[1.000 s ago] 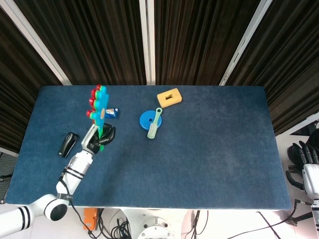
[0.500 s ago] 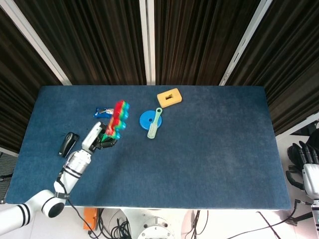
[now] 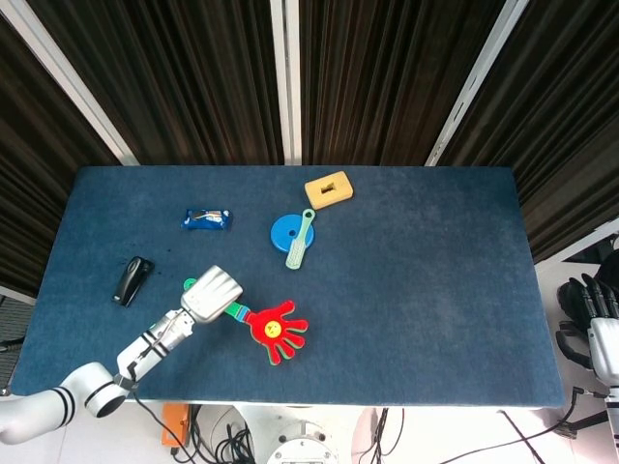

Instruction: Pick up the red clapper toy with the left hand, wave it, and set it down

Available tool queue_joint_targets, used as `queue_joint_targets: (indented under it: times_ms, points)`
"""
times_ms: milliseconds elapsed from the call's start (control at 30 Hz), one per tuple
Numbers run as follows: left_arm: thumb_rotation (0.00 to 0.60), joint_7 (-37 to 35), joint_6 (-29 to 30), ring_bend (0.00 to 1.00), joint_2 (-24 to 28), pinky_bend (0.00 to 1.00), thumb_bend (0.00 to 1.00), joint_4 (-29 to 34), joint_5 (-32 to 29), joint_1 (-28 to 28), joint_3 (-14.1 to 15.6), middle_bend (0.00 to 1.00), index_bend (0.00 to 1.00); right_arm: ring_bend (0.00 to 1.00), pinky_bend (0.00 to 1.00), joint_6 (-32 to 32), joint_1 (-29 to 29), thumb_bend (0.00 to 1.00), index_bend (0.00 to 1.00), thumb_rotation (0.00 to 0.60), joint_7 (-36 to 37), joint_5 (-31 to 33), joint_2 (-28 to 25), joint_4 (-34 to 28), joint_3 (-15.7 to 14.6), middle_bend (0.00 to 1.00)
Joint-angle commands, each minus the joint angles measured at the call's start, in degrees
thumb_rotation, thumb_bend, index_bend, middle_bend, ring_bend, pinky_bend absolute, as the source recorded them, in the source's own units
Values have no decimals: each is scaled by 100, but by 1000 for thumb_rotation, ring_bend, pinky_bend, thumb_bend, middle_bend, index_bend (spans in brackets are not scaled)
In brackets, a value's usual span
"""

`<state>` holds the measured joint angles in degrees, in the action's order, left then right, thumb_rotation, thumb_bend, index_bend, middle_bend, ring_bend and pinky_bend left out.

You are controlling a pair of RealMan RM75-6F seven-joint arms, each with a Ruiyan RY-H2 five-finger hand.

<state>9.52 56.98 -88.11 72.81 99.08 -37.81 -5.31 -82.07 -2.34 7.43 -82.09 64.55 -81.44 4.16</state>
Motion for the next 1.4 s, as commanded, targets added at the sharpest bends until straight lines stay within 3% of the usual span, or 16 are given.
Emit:
queue_joint_targets:
  times_ms: [33,200,400,633,700,733,767,800,833,867,933,1067,1300,1400]
  points:
    - [600,-176,-147,1000,-38,1000,586,197,-459,36,-41,1000,1000,0,0,-14,4,276,0,600,11,5,-2,4,9,0]
    - [600,-537,-701,1000,-89,1000,580,888,-1603,112,-211,1000,1000,0,0,-55,6,277,0,600,48,-40,2,-11,8,0]
    - [600,-403,-682,1000,-325,1000,574,1140,-2509,118,-530,1000,1000,0,0,-55,21,277,0,600,77,19,-43,3,35,0]
    - [600,-454,-573,981,-635,987,484,868,-2692,106,-470,982,987,0,0,23,2,277,0,600,105,49,-22,46,29,0]
    - [561,-475,-682,881,-622,912,471,865,-2729,71,-414,880,852,0,0,30,-1,278,0,600,122,57,-8,68,33,0]
    - [499,-512,-794,720,-574,790,448,902,-2733,39,-377,733,657,0,0,27,3,278,0,600,133,61,-6,78,34,0]
    - [429,-554,-958,478,-478,592,409,968,-2738,-14,-332,515,401,0,0,25,5,278,0,600,140,66,-8,86,38,0]
    - [395,-579,-928,312,-448,440,375,994,-2700,-25,-346,359,245,0,0,18,10,278,0,600,152,68,-9,93,40,0]
    - [395,-637,-766,116,-483,242,316,987,-2609,1,-378,160,79,0,0,15,10,277,0,600,156,70,-10,98,44,0]
    - [426,-759,-571,19,-546,107,253,969,-2497,47,-404,43,7,0,0,11,13,277,0,600,158,70,-11,101,44,0]
    - [484,-1020,-235,0,-641,22,144,912,-2287,128,-431,0,0,0,0,3,17,277,0,600,168,67,-13,105,44,0]
    - [492,-1179,65,0,-652,0,31,891,-2188,189,-490,0,0,0,0,-15,20,278,0,600,165,45,-11,93,39,0]
    - [501,-1080,302,0,86,0,1,1733,-2508,505,-499,0,0,0,0,-58,35,278,0,600,162,39,-29,72,51,0]
    - [553,-1069,327,0,633,0,1,2214,-2682,721,-388,0,0,0,0,-63,39,277,0,600,148,43,-42,61,53,0]
